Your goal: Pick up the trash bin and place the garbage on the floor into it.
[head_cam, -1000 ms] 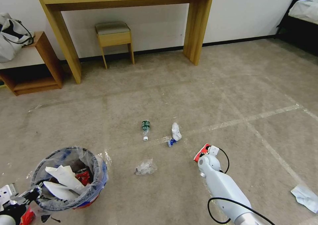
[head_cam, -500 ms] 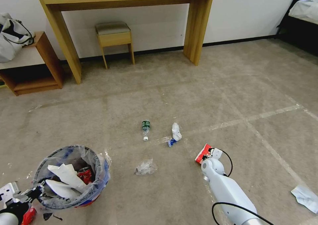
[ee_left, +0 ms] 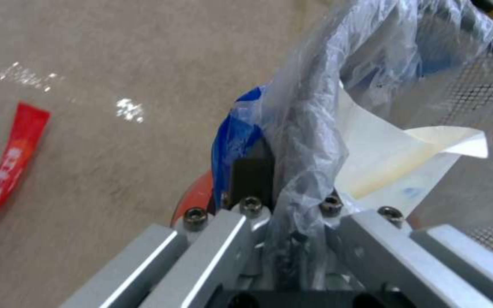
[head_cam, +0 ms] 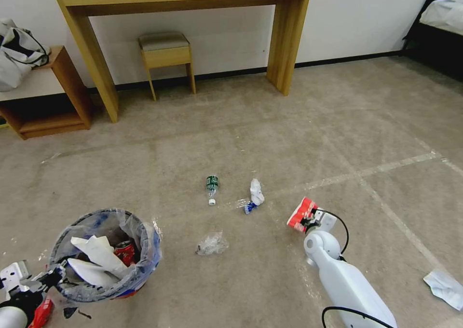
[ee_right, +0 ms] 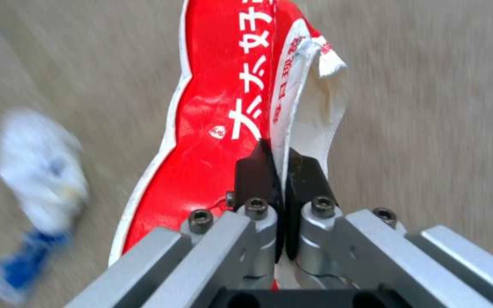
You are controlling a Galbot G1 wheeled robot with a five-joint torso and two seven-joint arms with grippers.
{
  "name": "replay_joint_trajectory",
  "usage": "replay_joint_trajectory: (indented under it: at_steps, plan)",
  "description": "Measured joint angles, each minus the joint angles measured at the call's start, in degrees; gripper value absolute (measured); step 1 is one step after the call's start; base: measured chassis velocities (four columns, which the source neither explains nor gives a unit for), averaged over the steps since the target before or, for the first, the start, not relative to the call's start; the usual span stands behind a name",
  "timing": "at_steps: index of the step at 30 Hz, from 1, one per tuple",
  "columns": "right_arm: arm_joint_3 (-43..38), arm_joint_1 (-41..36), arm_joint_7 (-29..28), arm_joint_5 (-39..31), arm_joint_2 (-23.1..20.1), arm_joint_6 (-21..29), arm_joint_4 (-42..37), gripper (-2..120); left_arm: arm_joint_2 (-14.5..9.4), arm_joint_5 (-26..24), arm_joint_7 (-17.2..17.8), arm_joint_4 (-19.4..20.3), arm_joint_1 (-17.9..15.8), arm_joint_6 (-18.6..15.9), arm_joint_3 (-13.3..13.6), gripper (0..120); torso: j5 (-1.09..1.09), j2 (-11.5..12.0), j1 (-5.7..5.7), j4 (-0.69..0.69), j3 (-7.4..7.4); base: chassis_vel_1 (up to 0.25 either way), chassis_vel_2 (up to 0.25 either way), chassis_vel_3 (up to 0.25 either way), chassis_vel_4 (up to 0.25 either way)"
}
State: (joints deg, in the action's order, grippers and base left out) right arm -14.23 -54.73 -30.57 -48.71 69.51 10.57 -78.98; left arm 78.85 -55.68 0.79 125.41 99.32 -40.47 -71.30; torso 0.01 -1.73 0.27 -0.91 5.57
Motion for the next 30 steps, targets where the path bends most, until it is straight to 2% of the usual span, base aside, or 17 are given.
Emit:
replay_joint_trajectory:
  at_steps: [4, 7, 9, 12, 20, 22, 23, 25, 30]
  plan:
    - [0.2, -0.4, 3.6, 1.0, -3.9, -3.5, -3.3, 0, -3.2, -1.7, 0.5, -0.7, -1.8, -0.6, 0.6, 1, 0.0, 0.0, 0.0, -0.02, 0.0, 0.0, 0.0, 0.0, 0.0]
    - [0.2, -0.5, 5.1, 1.6, -5.1, -4.2, -4.2, 0, -4.1, -2.1, 0.6, -1.1, -2.1, -0.7, 1.0, 1, -0.01, 0.0, 0.0, -0.02, 0.0, 0.0, 0.0, 0.0, 0.0]
    - [0.1, -0.8, 8.1, 3.2, -7.7, -5.8, -6.3, 0, -6.2, -2.7, 0.8, -2.4, -2.9, -1.1, 2.3, 1, -0.01, 0.0, 0.0, -0.01, 0.0, 0.0, 0.0, 0.0, 0.0]
    - [0.1, -0.8, 10.2, 3.4, -9.1, -7.6, -7.8, 0, -7.2, -3.3, 0.9, -3.1, -3.7, -1.4, 3.5, 1, -0.01, 0.0, 0.0, -0.01, 0.0, 0.0, 0.0, 0.0, 0.0]
    - [-0.2, -1.2, 12.7, 2.8, -10.5, -9.8, -11.2, 0, -8.2, -6.2, 1.5, -3.4, -6.1, -1.7, 6.4, 1, -0.01, 0.0, 0.0, -0.01, 0.0, 0.0, 0.0, 0.0, 0.0]
    - [-0.3, -1.5, 13.8, 2.1, -10.9, -10.6, -12.5, 0, -9.7, -7.4, 1.8, -4.2, -7.7, -1.7, 8.0, 1, 0.0, 0.0, 0.0, -0.01, 0.0, 0.0, 0.0, 0.0, 0.0]
    - [-0.3, -1.5, 13.8, 2.1, -10.9, -10.6, -12.5, 0, -9.7, -7.4, 1.8, -4.2, -7.7, -1.7, 8.0, 1, 0.0, 0.0, 0.0, -0.01, 0.0, 0.0, 0.0, 0.0, 0.0]
    - [-0.2, -1.6, 15.3, 1.4, -11.5, -11.7, -14.0, 0, -11.9, -8.7, 2.4, -5.6, -9.3, -1.7, 9.4, 1, -0.01, 0.0, 0.0, -0.01, 0.0, 0.0, 0.0, 0.0, 0.0]
    - [0.1, -1.5, 16.6, 0.8, -11.8, -13.4, -16.0, 0, -14.1, -10.2, 2.9, -6.8, -10.0, -1.7, 10.6, 1, -0.01, 0.0, 0.0, 0.0, 0.0, 0.0, 0.0, 0.0, 0.0]
